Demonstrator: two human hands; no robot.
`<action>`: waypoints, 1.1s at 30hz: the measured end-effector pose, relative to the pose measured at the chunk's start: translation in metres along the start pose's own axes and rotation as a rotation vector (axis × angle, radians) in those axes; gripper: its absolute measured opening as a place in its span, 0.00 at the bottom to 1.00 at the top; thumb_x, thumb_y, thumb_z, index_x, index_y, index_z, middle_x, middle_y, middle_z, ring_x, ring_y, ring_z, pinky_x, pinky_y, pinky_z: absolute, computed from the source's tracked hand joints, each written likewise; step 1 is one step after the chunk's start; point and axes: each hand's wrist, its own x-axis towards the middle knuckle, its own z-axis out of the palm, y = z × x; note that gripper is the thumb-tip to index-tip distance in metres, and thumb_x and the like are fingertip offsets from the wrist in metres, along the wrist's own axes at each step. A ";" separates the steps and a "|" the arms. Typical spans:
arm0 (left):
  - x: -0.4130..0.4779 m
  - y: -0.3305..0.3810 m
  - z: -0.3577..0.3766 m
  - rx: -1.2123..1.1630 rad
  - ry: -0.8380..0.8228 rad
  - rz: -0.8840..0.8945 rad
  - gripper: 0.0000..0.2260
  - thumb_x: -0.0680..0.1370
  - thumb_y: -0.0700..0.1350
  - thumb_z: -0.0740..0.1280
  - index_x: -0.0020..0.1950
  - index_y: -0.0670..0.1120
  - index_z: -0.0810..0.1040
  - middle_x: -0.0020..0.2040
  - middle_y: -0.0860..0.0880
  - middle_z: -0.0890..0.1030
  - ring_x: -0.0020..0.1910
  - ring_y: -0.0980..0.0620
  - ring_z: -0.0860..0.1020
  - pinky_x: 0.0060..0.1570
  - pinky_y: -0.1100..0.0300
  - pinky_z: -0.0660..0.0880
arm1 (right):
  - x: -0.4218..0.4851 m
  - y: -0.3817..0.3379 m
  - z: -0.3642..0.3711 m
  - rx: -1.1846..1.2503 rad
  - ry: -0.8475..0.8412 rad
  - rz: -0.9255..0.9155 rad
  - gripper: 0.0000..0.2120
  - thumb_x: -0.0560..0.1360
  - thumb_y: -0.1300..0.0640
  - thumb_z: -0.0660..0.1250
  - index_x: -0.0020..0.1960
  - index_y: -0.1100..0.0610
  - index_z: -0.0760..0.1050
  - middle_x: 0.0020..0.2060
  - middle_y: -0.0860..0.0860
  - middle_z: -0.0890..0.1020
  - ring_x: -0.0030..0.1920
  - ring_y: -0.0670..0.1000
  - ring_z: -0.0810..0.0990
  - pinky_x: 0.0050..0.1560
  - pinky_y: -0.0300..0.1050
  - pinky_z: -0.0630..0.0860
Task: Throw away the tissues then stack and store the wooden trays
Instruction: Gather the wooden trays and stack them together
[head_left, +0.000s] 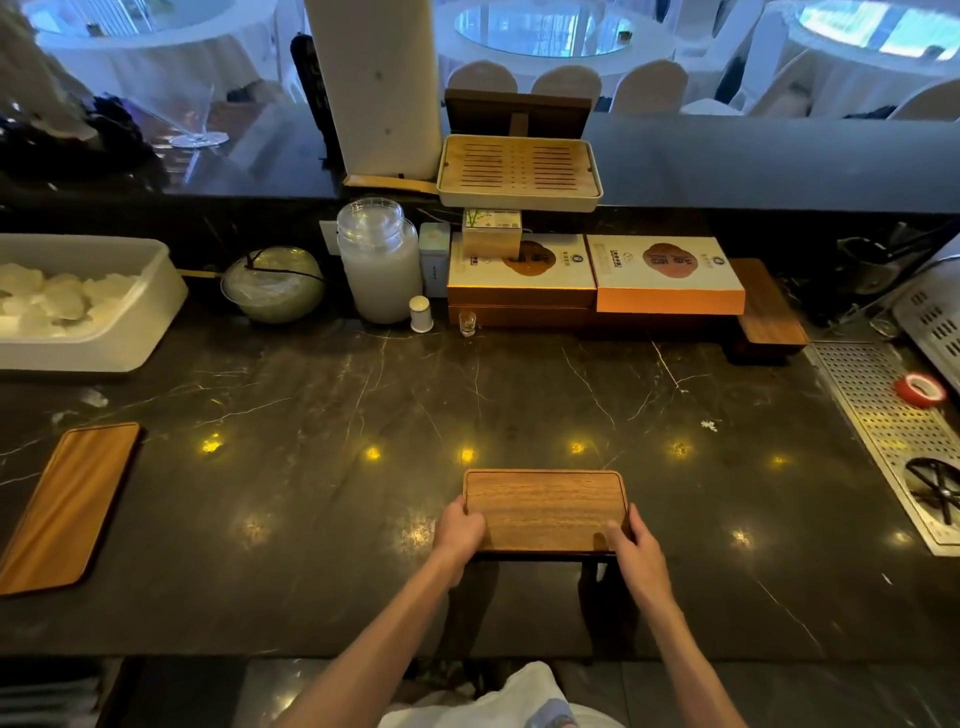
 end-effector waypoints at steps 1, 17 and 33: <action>0.000 0.000 -0.001 0.006 0.002 0.002 0.12 0.81 0.40 0.60 0.63 0.48 0.74 0.53 0.50 0.81 0.53 0.51 0.80 0.50 0.56 0.81 | 0.001 0.000 0.000 0.003 -0.002 -0.003 0.29 0.81 0.49 0.61 0.78 0.51 0.56 0.73 0.53 0.70 0.73 0.56 0.67 0.72 0.59 0.65; -0.005 0.004 -0.026 -0.096 -0.117 -0.056 0.18 0.81 0.38 0.60 0.71 0.43 0.69 0.62 0.43 0.78 0.62 0.45 0.77 0.60 0.50 0.77 | -0.009 -0.005 -0.002 -0.052 0.022 -0.080 0.30 0.77 0.59 0.68 0.76 0.49 0.62 0.69 0.50 0.74 0.71 0.52 0.70 0.67 0.53 0.69; -0.013 -0.034 -0.280 -0.446 0.344 -0.015 0.11 0.79 0.34 0.59 0.60 0.41 0.73 0.49 0.41 0.78 0.33 0.51 0.74 0.20 0.67 0.71 | -0.090 -0.154 0.236 -0.620 -0.497 -0.632 0.17 0.80 0.56 0.62 0.68 0.52 0.74 0.63 0.49 0.80 0.64 0.47 0.76 0.65 0.40 0.71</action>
